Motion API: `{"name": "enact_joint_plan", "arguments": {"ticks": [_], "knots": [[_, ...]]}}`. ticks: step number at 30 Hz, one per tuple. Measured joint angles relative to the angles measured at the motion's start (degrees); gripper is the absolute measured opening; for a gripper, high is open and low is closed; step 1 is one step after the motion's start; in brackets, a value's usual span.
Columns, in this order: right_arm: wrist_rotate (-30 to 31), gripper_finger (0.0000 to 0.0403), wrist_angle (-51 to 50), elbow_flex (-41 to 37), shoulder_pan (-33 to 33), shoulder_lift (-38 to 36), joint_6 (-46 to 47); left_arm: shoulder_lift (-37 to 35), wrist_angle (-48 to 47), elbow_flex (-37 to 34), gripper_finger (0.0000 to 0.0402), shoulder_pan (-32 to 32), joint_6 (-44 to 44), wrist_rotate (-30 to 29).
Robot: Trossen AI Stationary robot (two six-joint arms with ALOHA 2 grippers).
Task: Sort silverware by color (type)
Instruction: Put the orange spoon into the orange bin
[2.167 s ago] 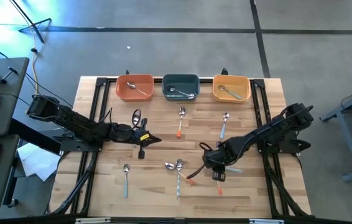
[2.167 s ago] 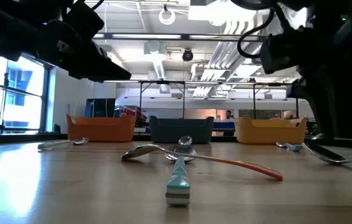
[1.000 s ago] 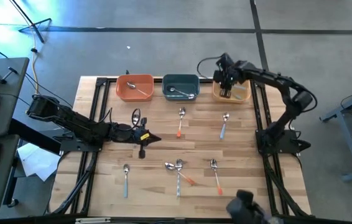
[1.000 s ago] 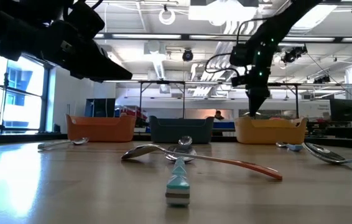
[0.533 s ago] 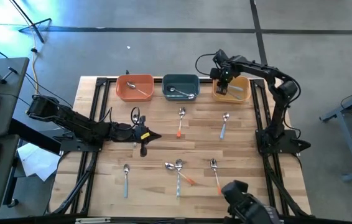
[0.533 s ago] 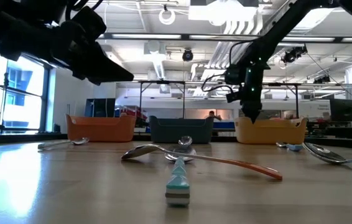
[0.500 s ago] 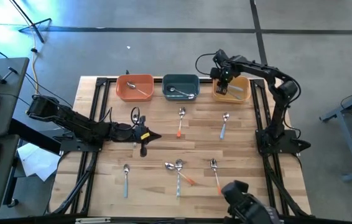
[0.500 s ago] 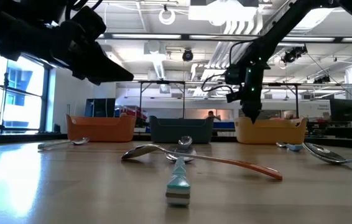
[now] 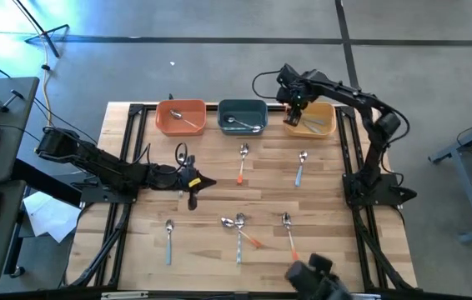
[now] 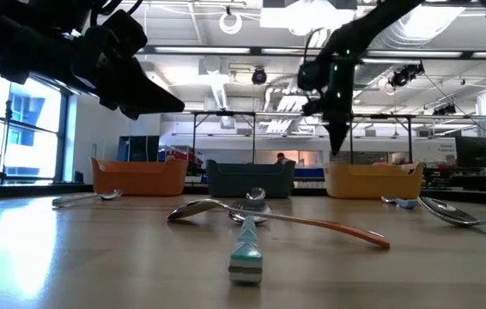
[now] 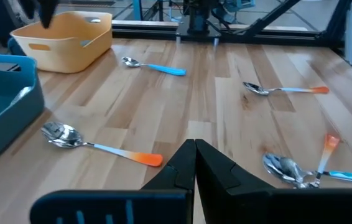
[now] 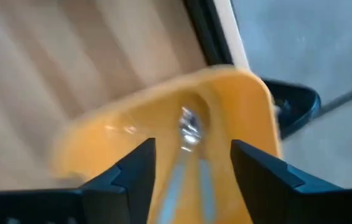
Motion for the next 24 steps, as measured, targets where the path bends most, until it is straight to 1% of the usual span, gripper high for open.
{"name": "enact_joint_plan", "arguments": {"ticks": [2,3,5,8,11,13,15,18,21,24], "knots": [[-4.73,0.0156,1.44,-2.07,2.18,-3.34,2.53,0.01,0.0,0.0,0.0,0.02,0.01,1.74],[-7.17,0.0141,3.13,-4.05,3.24,-5.21,3.74,0.01,-0.02,0.0,0.0,0.02,0.01,2.98],[-10.11,0.0108,8.65,-9.69,6.07,-9.3,5.87,0.01,-0.16,0.16,0.0,0.02,0.01,5.88],[-12.33,0.0061,19.38,-19.66,10.83,-15.94,10.09,0.01,-1.63,2.08,0.0,0.02,0.49,10.61],[-12.53,0.0028,32.08,-30.07,16.58,-21.82,15.61,0.22,-9.44,6.66,0.0,0.02,2.93,14.68],[-11.64,0.0019,41.46,-36.13,20.52,-25.16,19.05,1.3,-15.72,10.57,0.0,-0.01,4.34,16.65],[-9.47,0.0016,50.71,-41.2,24.07,-27.92,21.38,3.23,-20.73,14.35,0.0,-0.33,5.88,18.54],[-5.87,0.0019,61.8,-46.82,27.46,-30.55,22.28,7.28,-24.47,19.19,0.0001,-1.09,6.54,21.96],[-4.9,0.0023,67.49,-49.52,28.25,-32.0,21.15,11.83,-24.65,23.48,0.0014,-2.14,6.11,25.13],[-4.77,0.0025,69.88,-51.39,27.66,-32.17,18.97,17.02,-26.99,27.4,0.0038,-3.77,6.11,25.58]]}}
